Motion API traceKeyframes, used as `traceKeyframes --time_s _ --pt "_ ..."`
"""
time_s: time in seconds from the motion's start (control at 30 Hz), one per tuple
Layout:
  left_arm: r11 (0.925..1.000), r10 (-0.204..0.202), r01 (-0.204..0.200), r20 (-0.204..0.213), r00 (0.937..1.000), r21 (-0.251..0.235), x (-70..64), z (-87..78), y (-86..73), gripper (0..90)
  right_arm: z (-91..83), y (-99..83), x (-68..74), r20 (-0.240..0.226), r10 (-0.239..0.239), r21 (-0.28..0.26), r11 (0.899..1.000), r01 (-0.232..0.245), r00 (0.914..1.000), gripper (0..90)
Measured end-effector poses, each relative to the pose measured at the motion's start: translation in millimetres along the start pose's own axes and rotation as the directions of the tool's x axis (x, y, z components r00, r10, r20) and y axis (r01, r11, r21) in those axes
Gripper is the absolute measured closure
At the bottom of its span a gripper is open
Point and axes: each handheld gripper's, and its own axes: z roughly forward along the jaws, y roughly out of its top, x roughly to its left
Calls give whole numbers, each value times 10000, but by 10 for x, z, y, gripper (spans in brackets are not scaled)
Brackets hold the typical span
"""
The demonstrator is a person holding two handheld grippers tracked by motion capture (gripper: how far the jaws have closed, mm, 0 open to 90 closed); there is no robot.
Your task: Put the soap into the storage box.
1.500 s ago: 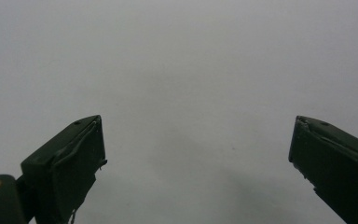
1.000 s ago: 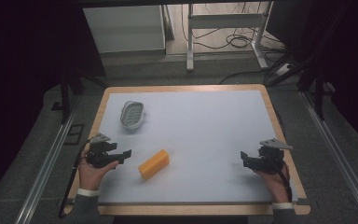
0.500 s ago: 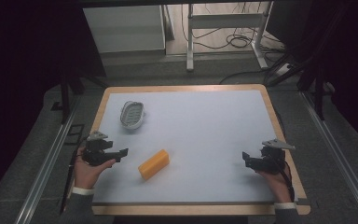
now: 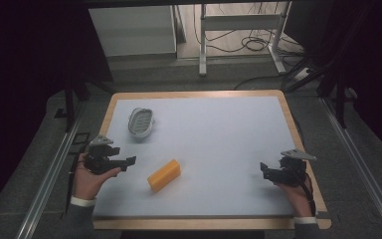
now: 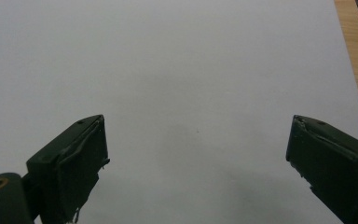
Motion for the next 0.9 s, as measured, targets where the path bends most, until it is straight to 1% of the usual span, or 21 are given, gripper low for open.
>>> traceKeyframes --time_s 0.33,0.67,0.77,0.9 --pt "9999 154 -154 44 9999 10 -52 -33 69 235 -31 3 -20 41 36 -94 9999 -35 10000 55" --pt "9981 592 -594 172 9981 136 -166 -25 140 230 -38 1 -33 92 40 -98 9999 -40 9999 55" --pt "9977 656 -659 197 9977 141 -188 -21 149 230 -38 -1 -36 118 37 -75 10000 -36 9999 55" --pt "9965 805 -812 319 9962 211 -245 -8 159 228 -36 -4 -35 129 47 -44 10000 -47 9999 56"
